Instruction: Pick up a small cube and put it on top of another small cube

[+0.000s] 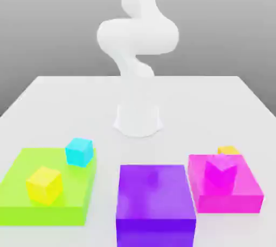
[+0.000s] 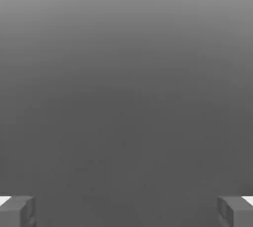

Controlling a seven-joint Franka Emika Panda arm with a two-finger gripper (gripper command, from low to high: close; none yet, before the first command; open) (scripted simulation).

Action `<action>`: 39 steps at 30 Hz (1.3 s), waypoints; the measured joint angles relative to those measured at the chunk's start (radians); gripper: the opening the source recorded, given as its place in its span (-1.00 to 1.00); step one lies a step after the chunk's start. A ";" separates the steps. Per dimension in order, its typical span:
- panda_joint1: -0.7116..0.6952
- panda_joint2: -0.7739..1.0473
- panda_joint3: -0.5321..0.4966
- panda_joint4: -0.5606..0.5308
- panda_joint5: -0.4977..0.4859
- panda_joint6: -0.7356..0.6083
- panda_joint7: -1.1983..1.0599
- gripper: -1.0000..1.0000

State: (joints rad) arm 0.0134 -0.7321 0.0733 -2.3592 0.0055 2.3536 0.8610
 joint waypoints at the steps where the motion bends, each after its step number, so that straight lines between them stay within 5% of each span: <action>1: 0.007 0.033 0.035 -0.027 0.002 0.025 0.029 0.00; 20: 0.245 0.711 0.580 -0.525 0.014 0.528 0.616 0.00; 26: 0.298 0.821 0.482 -0.504 -0.214 0.598 0.799 0.00; 37: 0.625 1.006 0.063 -0.456 -0.585 0.728 1.074 0.00; 38: 0.646 1.018 0.037 -0.454 -0.603 0.737 1.086 -1.00; 39: 0.646 1.018 0.037 -0.454 -0.603 0.737 1.086 -1.00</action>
State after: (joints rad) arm 0.6595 0.2861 0.1103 -2.8128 -0.5971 3.0904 1.9473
